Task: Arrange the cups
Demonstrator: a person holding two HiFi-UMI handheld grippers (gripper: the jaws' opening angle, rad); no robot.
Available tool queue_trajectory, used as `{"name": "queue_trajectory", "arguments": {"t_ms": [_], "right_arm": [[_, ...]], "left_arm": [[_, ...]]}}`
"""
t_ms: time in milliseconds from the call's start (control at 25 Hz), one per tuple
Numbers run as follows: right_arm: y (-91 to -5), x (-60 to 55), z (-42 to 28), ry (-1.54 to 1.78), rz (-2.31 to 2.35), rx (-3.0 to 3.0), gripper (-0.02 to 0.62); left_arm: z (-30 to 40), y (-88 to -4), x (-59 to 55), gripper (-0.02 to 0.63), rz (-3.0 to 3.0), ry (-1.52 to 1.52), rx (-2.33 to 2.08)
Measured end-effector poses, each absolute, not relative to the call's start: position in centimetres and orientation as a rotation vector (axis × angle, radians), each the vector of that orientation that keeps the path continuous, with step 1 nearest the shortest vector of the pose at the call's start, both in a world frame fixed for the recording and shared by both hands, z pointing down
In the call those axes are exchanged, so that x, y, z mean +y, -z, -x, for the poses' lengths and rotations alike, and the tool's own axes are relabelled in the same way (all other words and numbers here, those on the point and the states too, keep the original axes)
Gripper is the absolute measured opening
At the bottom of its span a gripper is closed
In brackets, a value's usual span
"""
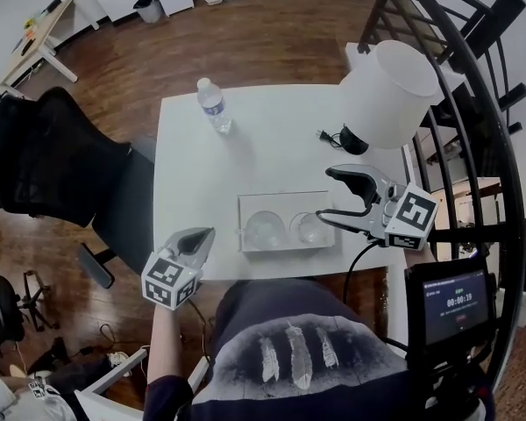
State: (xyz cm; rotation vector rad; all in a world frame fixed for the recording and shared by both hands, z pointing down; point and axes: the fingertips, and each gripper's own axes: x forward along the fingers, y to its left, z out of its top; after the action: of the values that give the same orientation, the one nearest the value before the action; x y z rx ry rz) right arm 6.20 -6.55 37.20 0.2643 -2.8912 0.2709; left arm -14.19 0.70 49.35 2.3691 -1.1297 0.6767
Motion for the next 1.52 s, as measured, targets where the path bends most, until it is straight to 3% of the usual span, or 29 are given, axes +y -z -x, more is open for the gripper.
{"name": "queue_trajectory", "arguments": {"t_ms": [40, 200, 280, 320, 840, 1520], "right_arm": [[-37.5, -7.0, -6.8, -0.296, -0.295, -2.891, 0.328], [-38.7, -8.2, -9.0, -0.4, -0.424, -2.891, 0.15], [-39.4, -8.2, -9.9, -0.431, -0.49, -2.888, 0.014], [-39.8, -8.0, -10.2, -0.456, -0.505, -2.886, 0.003], [-41.4, -7.9, -11.1, -0.67, -0.549, -2.944, 0.003], [-43.3, -7.7, -11.3, -0.694, -0.568, -2.927, 0.003]], "left_arm": [[14.2, -49.4, 0.7, 0.015, -2.368, -0.678, -1.131], [14.1, -49.4, 0.4, 0.015, -2.363, -0.677, -1.139], [13.8, -49.6, 0.5, 0.015, -2.363, -0.679, -1.131], [13.7, -49.7, 0.6, 0.015, -2.362, -0.683, -1.123], [12.8, -49.9, -0.6, 0.015, -2.38, -0.68, -1.101], [13.4, -49.8, -0.2, 0.015, -2.374, -0.697, -1.125]]}}
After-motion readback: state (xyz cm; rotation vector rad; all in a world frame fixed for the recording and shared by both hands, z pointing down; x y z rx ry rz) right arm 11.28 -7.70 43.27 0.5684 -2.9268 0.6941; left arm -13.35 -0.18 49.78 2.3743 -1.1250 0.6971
